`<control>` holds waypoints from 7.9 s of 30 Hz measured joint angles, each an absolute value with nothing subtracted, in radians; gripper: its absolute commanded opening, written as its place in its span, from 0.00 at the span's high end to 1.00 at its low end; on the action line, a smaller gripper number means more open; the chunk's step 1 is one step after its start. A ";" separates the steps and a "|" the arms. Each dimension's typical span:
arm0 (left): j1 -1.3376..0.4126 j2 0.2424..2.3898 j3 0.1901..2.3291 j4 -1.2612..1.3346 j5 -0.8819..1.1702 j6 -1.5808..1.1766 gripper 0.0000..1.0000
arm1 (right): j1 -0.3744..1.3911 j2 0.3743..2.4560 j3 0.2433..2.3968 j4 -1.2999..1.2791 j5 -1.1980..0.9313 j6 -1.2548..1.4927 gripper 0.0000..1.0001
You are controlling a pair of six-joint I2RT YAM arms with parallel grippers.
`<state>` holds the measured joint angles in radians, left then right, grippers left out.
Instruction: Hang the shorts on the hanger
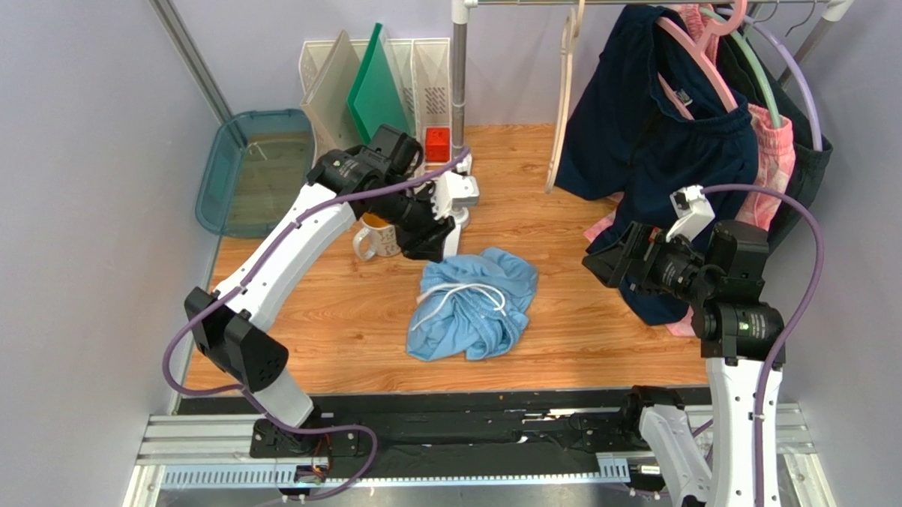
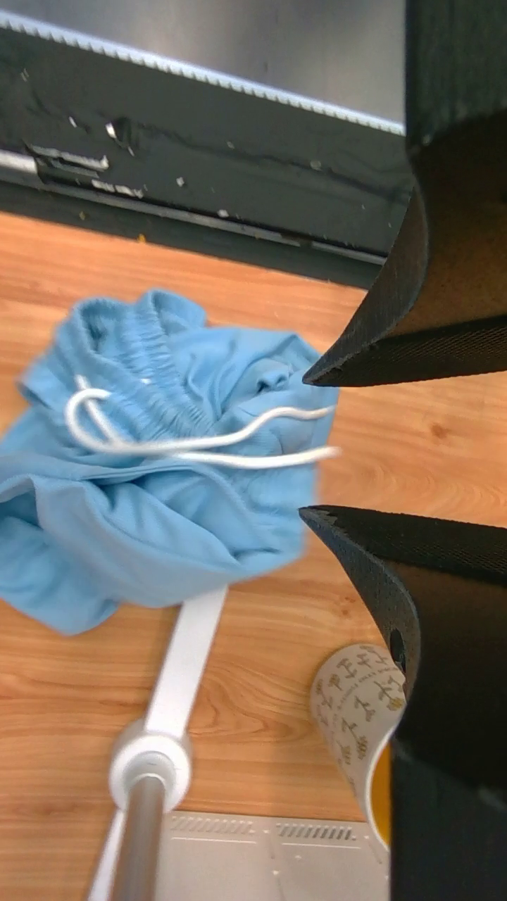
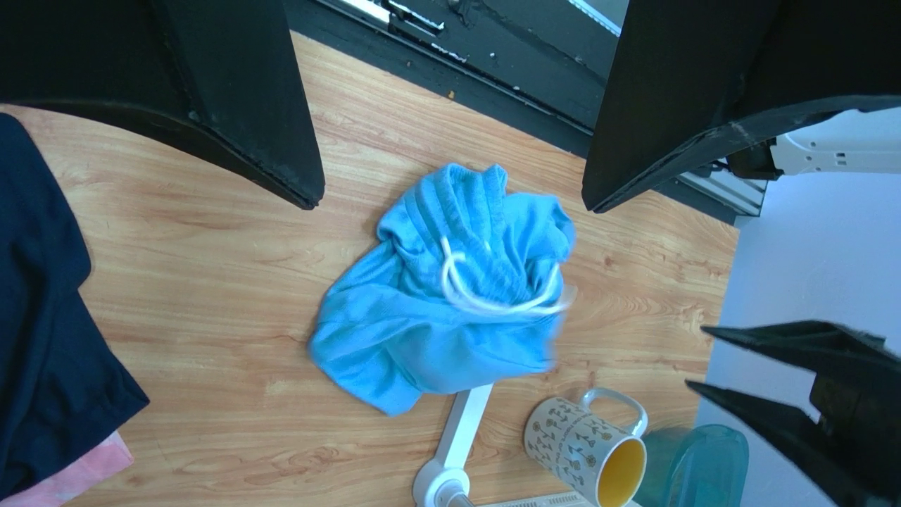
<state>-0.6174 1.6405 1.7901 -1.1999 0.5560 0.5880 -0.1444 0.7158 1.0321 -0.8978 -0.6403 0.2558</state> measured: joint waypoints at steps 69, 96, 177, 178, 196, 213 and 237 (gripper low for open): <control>-0.471 1.506 1.172 -0.721 0.471 0.482 0.27 | 0.357 1.419 0.891 -0.669 -0.847 0.291 0.59; -0.553 1.588 1.163 -0.630 0.555 0.240 0.28 | 0.345 1.851 1.133 -0.308 -0.833 0.593 0.61; -0.552 1.513 0.908 -0.579 0.293 0.580 0.26 | 0.451 1.818 1.073 -0.266 -0.711 0.558 0.79; -0.552 1.514 0.908 -0.579 0.293 0.580 0.26 | 0.451 1.818 1.073 -0.266 -0.710 0.553 0.90; -0.484 1.530 0.931 -0.602 0.339 0.522 0.27 | 0.511 1.212 0.770 -0.295 -0.834 0.450 0.77; -0.495 1.509 0.928 -0.636 0.466 0.598 0.72 | 0.403 1.288 0.852 -0.511 -0.707 0.274 0.37; -0.403 1.542 0.920 -0.772 0.352 0.818 0.97 | 0.432 1.942 1.196 -0.155 -0.704 0.372 0.39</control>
<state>-0.4030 1.5425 0.9203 -0.7723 0.3523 0.8181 0.4320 1.9419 1.1961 -0.1555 -0.7036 0.3717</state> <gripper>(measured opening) 0.011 0.615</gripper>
